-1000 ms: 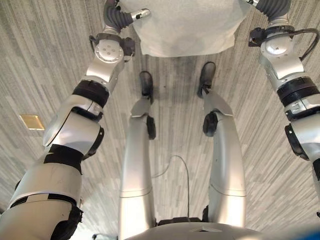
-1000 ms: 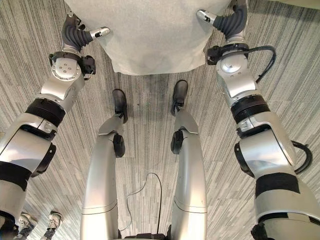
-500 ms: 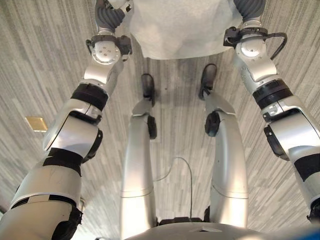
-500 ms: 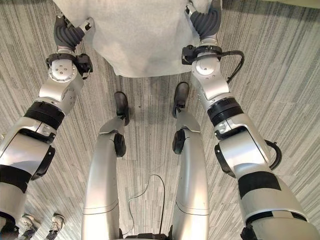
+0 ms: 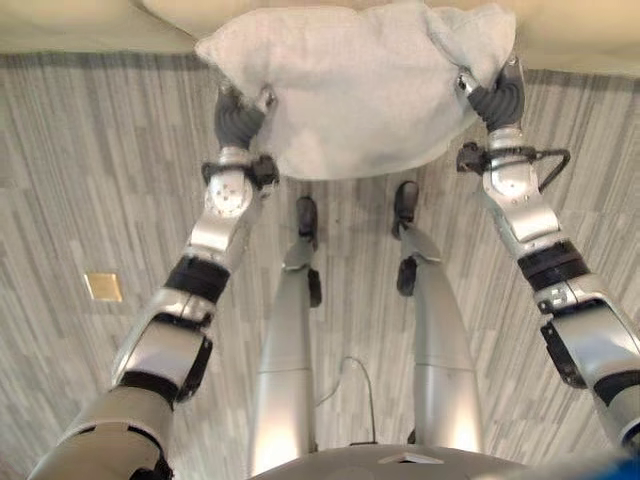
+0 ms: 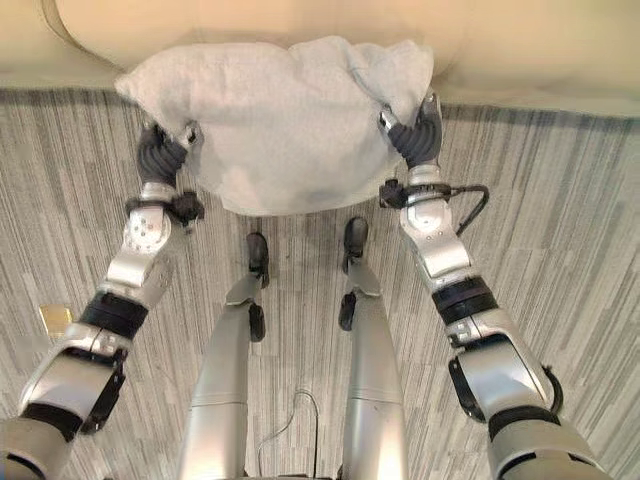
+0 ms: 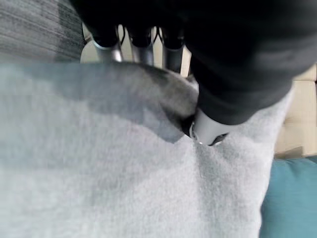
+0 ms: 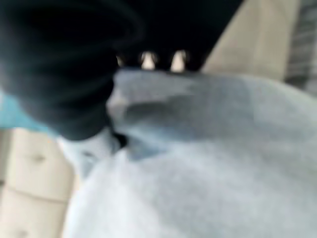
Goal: Pick up all the scattered cushions and arrange them neatly on the sofa.
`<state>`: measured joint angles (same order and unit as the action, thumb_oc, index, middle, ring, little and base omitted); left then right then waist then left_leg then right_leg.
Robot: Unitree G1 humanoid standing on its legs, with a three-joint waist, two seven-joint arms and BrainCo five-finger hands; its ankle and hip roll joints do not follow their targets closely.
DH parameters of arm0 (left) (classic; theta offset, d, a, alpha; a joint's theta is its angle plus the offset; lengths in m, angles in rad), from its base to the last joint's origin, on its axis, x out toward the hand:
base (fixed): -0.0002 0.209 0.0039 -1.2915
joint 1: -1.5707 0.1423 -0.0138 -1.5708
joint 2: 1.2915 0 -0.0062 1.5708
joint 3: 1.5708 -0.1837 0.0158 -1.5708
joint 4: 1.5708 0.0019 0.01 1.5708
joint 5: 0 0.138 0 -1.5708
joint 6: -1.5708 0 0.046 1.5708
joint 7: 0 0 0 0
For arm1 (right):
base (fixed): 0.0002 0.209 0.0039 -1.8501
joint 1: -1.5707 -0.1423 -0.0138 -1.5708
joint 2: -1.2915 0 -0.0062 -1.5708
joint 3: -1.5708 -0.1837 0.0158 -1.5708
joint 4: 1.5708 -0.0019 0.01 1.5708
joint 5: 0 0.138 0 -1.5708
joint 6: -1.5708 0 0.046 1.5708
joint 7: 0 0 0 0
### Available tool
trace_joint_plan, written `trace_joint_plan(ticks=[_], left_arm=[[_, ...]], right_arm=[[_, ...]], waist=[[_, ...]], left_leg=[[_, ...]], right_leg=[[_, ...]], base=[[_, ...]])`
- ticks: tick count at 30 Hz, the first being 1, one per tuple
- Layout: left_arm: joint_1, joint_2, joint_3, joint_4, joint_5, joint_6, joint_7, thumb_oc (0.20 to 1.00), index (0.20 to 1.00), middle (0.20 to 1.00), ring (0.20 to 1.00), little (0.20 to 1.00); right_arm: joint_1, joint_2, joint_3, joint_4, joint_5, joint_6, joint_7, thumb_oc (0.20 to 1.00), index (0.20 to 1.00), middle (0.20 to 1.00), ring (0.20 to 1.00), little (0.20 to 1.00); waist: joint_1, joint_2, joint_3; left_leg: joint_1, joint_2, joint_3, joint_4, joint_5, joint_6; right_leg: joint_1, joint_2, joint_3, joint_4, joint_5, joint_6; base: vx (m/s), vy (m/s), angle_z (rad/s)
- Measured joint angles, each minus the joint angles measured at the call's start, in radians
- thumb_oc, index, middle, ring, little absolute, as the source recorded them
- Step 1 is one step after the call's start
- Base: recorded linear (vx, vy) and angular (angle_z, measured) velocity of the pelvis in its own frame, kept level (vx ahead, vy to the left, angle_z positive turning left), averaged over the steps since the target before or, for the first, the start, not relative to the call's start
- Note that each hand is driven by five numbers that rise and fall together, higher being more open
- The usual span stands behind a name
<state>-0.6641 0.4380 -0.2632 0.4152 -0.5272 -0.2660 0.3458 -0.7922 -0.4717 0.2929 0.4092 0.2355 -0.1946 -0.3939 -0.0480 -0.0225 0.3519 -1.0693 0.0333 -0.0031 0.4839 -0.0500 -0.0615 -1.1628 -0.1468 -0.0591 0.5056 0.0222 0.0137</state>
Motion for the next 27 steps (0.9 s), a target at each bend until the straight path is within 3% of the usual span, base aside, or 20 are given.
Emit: trace_joint_plan(ticks=[6, 9, 10, 12, 16, 17, 21, 23, 24, 25, 26, 27], left_arm=[[0.206, -0.033, 0.031, -0.110, 0.069, -0.003, -0.052, 0.200, 0.200, 0.200, 0.200, 0.200], [0.325, -0.056, 0.029, -0.119, 0.092, -0.007, -0.083, 0.200, 0.200, 0.200, 0.200, 0.200], [0.353, -0.069, 0.029, -0.117, 0.096, -0.007, -0.084, 0.200, 0.200, 0.200, 0.200, 0.200], [0.406, -0.094, 0.040, -0.115, 0.100, 0.000, -0.095, 0.200, 0.200, 0.200, 0.200, 0.200], [0.543, -0.104, 0.035, -0.119, 0.123, 0.007, -0.131, 0.200, 0.200, 0.200, 0.200, 0.200], [0.590, -0.098, 0.039, -0.139, 0.129, 0.007, -0.146, 0.200, 0.200, 0.200, 0.200, 0.200], [0.622, -0.097, 0.054, -0.166, 0.157, 0.012, -0.156, 0.200, 0.200, 0.200, 0.200, 0.200], [0.642, -0.128, 0.058, -0.164, 0.156, 0.021, -0.185, 0.200, 0.200, 0.200, 0.200, 0.200], [0.634, -0.153, 0.052, -0.137, 0.156, 0.028, -0.199, 0.200, 0.200, 0.200, 0.200, 0.200], [0.619, -0.188, 0.049, -0.129, 0.156, 0.046, -0.213, 0.200, 0.200, 0.200, 0.200, 0.200], [0.638, -0.196, 0.045, -0.135, 0.156, 0.046, -0.220, 0.200, 0.200, 0.200, 0.200, 0.200], [0.669, -0.188, 0.048, -0.149, 0.156, 0.044, -0.224, 0.200, 0.200, 0.200, 0.200, 0.200]], right_arm=[[0.195, 0.025, -0.046, -0.113, -0.071, -0.006, 0.036, 0.200, 0.200, 0.200, 0.200, 0.200], [0.318, 0.051, -0.042, -0.117, -0.104, -0.006, 0.051, 0.200, 0.200, 0.200, 0.200, 0.200], [0.343, 0.061, -0.037, -0.116, -0.104, -0.006, 0.055, 0.200, 0.200, 0.200, 0.200, 0.200], [0.381, 0.068, -0.039, -0.117, -0.116, 0.003, 0.065, 0.200, 0.200, 0.200, 0.200, 0.200], [0.507, 0.072, -0.016, -0.120, -0.144, 0.023, 0.116, 0.200, 0.200, 0.200, 0.200, 0.200], [0.539, 0.071, -0.016, -0.129, -0.153, 0.022, 0.139, 0.200, 0.200, 0.200, 0.200, 0.200], [0.576, 0.067, -0.026, -0.158, -0.171, 0.022, 0.165, 0.200, 0.200, 0.200, 0.200, 0.200], [0.610, 0.067, -0.055, -0.157, -0.171, 0.024, 0.191, 0.200, 0.200, 0.200, 0.200, 0.200], [0.639, 0.067, -0.081, -0.159, -0.171, 0.024, 0.193, 0.200, 0.200, 0.200, 0.200, 0.200], [0.676, 0.064, -0.104, -0.159, -0.171, 0.032, 0.193, 0.200, 0.200, 0.200, 0.200, 0.200], [0.686, 0.064, -0.111, -0.159, -0.171, 0.041, 0.194, 0.200, 0.200, 0.200, 0.200, 0.200], [0.683, 0.070, -0.107, -0.164, -0.172, 0.044, 0.205, 0.200, 0.200, 0.200, 0.200, 0.200]], waist=[[-0.002, -0.004, -0.005], [0.000, -0.005, -0.041], [0.000, -0.005, -0.081], [0.012, -0.006, -0.084], [0.011, -0.004, -0.086], [0.018, -0.002, -0.115], [0.043, -0.013, -0.126], [0.061, -0.012, -0.127], [0.052, -0.011, -0.127], [0.027, -0.010, -0.131], [0.031, -0.011, -0.144], [0.053, -0.013, -0.155]], left_leg=[[0.291, -0.004, -0.022, -0.159, 0.026, -0.008], [0.444, 0.007, -0.040, -0.251, 0.040, -0.015], [0.446, 0.007, -0.043, -0.260, 0.041, -0.014], [0.522, 0.018, -0.042, -0.300, 0.049, -0.014], [0.767, 0.034, -0.063, -0.371, 0.053, -0.015], [0.835, 0.047, -0.065, -0.414, 0.049, -0.017], [0.864, 0.052, -0.088, -0.428, 0.053, -0.021], [0.840, 0.048, -0.105, -0.411, 0.078, -0.054], [0.822, 0.029, -0.042, -0.404, 0.122, -0.067], [0.812, 0.037, 0.126, -0.384, 0.127, -0.067], [0.810, 0.041, 0.209, -0.360, 0.099, -0.028], [0.812, 0.048, 0.246, -0.321, 0.065, 0.016]], right_leg=[[0.266, 0.001, -0.028, -0.080, -0.022, 0.004], [0.414, 0.011, -0.061, -0.136, -0.036, 0.007], [0.416, 0.012, -0.065, -0.142, -0.039, 0.005], [0.489, 0.014, -0.076, -0.165, -0.040, 0.003], [0.774, 0.032, -0.120, -0.281, -0.044, 0.009], [0.852, 0.046, -0.135, -0.330, -0.052, 0.022], [0.919, 0.063, -0.158, -0.402, -0.022, 0.023], [0.969, 0.057, -0.220, -0.431, -0.018, 0.024], [0.998, 0.034, -0.266, -0.440, -0.019, 0.028], [1.040, 0.009, -0.331, -0.470, -0.020, 0.020], [1.048, 0.004, -0.342, -0.469, -0.041, 0.013], [1.041, 0.002, -0.326, -0.458, -0.049, 0.014]], base=[[0.02, -0.018, 0.07], [0.08, -0.029, 0.10], [0.15, -0.041, 0.06], [0.12, -0.032, 0.03], [0.13, -0.057, 0.17], [0.11, -0.086, 0.22], [0.03, -0.040, 0.20], [0.07, 0.085, 0.86], [0.14, 0.164, 1.55], [0.14, 0.137, 1.46], [0.11, 0.106, 0.78], [0.12, 0.094, -0.07]])
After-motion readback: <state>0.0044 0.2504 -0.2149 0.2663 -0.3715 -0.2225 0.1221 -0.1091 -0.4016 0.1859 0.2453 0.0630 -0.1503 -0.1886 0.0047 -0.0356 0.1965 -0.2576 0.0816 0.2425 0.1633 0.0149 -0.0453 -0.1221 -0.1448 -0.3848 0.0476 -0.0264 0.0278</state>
